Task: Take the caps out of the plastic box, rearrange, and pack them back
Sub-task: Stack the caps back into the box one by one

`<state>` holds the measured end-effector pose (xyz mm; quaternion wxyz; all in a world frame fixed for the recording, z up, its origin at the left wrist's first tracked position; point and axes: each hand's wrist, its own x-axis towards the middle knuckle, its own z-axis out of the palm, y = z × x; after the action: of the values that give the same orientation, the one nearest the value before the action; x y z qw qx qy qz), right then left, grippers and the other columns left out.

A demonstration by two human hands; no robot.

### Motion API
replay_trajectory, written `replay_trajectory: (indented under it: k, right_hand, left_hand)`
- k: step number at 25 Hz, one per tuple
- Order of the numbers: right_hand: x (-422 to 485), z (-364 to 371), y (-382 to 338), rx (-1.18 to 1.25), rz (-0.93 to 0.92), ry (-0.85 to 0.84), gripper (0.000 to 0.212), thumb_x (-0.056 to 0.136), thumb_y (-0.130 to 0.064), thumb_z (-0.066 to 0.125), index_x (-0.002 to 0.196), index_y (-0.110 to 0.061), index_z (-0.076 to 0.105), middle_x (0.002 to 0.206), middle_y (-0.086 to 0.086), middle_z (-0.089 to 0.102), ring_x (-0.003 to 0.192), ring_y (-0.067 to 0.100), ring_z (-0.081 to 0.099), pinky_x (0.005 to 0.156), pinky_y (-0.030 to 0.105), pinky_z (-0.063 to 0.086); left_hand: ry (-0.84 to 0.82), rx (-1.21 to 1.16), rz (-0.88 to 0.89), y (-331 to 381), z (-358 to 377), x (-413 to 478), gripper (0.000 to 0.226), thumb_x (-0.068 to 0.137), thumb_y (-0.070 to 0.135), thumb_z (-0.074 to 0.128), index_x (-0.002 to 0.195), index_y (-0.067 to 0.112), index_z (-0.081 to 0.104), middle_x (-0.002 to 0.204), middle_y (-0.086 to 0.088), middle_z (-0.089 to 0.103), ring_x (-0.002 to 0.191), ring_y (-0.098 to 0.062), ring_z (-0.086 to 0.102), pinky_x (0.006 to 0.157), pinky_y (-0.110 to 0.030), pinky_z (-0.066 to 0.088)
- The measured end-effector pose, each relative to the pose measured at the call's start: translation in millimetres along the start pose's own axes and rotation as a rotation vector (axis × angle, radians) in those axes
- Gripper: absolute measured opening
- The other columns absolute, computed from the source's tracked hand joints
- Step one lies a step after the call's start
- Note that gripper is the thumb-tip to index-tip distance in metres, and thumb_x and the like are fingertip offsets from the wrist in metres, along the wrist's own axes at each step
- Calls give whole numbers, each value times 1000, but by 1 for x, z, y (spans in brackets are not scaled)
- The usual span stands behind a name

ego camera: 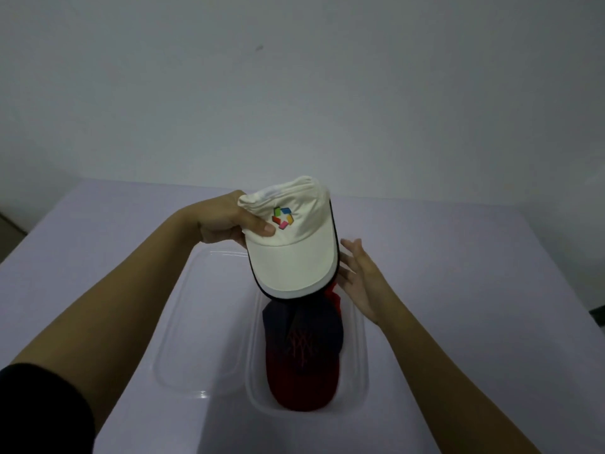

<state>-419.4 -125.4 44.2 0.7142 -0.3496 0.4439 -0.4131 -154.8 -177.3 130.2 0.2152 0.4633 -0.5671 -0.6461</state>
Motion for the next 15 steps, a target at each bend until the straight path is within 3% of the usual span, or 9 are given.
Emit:
replay_trajectory:
  k: [2,3,5,7,9,11,13,15]
  right_hand:
    - [13,-3,4,-210,74,60,44,87,-42,56,125,-24,46,140,7,46,115,15,51,101,29,38]
    - [20,-6,9,-411,94,64,43,89,-38,57,128,-25,43,144,6,42,119,15,48,99,28,37]
    - [37,-5,19,-704,121,15,64,87,-40,61,140,-21,31,149,4,32,129,18,40,101,29,36]
    - [53,-6,29,-814,158,-105,94,75,-47,71,147,-20,17,152,2,25,134,18,33,110,34,32]
    - [69,-8,36,-949,197,-243,127,52,-60,82,148,-26,6,154,0,19,137,17,29,114,42,28]
    - [82,-13,42,-1139,249,-262,146,33,-69,84,147,-33,0,155,0,17,139,21,26,113,48,30]
    - [96,-23,52,-1193,305,-289,146,26,-72,84,146,-34,10,150,-2,28,135,20,35,110,47,36]
    - [101,-27,55,-1165,239,-355,129,27,-70,85,138,-32,32,136,-7,47,122,14,49,104,44,43]
  left_hand:
    - [30,4,-4,-1,-17,2,70,35,27,95,98,9,72,101,-8,74,90,-24,71,67,-34,60]
    - [43,7,-4,-1,-24,3,72,33,29,95,98,9,72,101,-8,74,91,-24,71,68,-34,60]
    - [63,-2,1,-1,-36,7,72,32,31,95,97,10,73,101,-8,74,92,-24,71,68,-33,60]
    - [76,-13,-2,-3,-45,11,71,32,31,95,97,11,73,102,-7,74,92,-24,71,69,-33,60]
    - [79,-24,-7,-5,-52,15,71,34,30,95,98,11,72,104,-7,73,93,-25,70,70,-34,60]
    - [77,-25,-8,-6,-55,20,71,36,30,94,100,10,72,105,-8,73,95,-25,70,71,-34,60]
    - [80,-36,-8,-10,-58,26,69,36,30,94,100,11,72,105,-7,73,95,-24,70,71,-33,59]
    - [92,-40,-3,-13,-57,31,66,40,28,92,100,11,72,104,-5,74,95,-23,70,72,-33,59]
